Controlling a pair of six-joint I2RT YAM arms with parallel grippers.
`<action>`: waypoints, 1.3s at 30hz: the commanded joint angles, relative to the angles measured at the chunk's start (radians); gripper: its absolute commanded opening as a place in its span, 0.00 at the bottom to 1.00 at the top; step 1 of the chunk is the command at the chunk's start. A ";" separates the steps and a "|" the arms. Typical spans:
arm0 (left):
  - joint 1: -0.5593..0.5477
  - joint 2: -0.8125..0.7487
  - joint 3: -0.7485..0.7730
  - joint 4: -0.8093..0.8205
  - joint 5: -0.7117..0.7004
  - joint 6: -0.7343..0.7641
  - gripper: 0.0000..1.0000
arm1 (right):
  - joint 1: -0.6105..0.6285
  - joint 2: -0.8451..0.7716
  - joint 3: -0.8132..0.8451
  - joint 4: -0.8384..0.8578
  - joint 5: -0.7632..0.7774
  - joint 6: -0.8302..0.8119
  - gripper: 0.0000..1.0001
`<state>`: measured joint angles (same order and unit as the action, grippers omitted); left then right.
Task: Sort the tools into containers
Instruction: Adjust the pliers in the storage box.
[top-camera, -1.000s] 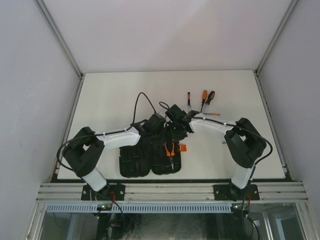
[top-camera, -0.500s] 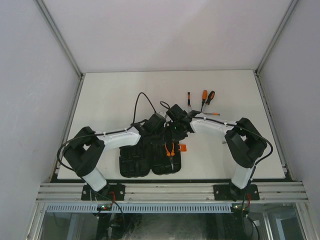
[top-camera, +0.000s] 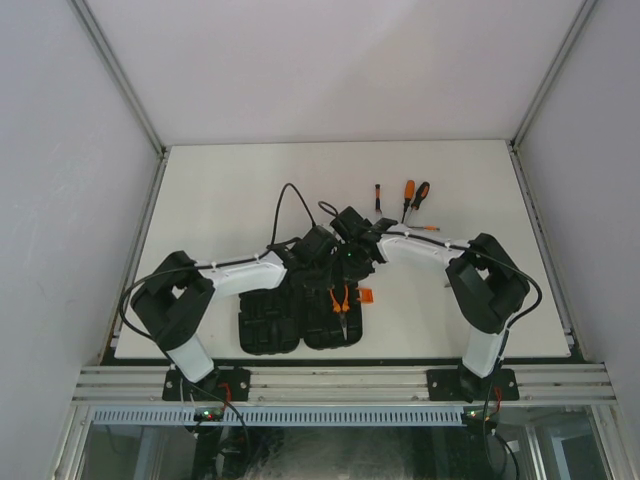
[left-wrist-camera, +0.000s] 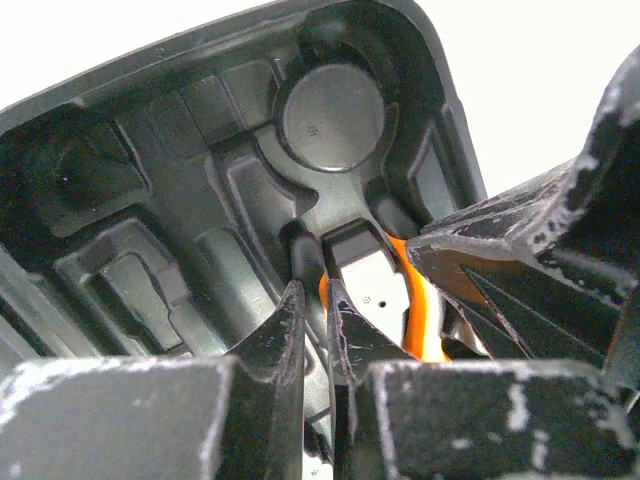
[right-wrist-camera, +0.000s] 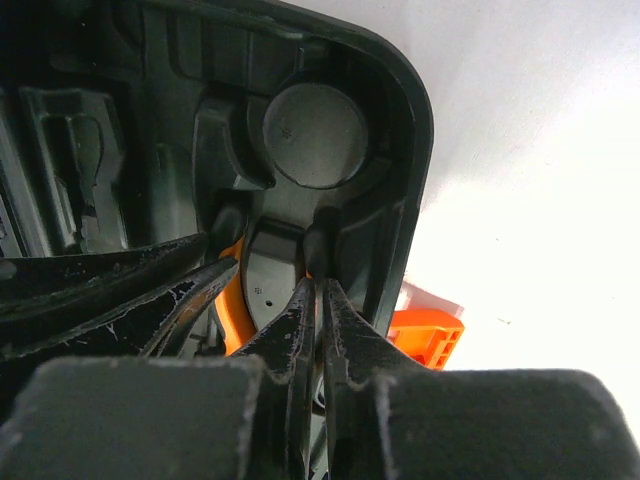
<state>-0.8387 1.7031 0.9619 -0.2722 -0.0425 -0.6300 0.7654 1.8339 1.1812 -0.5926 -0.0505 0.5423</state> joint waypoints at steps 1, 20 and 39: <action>-0.060 0.182 -0.039 0.068 0.016 -0.037 0.00 | 0.053 0.231 -0.080 0.097 -0.039 0.053 0.00; -0.102 0.251 -0.131 0.172 0.021 -0.125 0.00 | 0.119 0.345 -0.073 0.099 -0.012 0.105 0.00; -0.122 0.111 -0.192 0.165 -0.018 -0.123 0.00 | 0.108 0.292 -0.213 0.193 -0.005 0.149 0.00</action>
<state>-0.9043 1.7016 0.8948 -0.1677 -0.2131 -0.7143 0.8013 1.8694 1.2064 -0.6182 0.0479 0.6025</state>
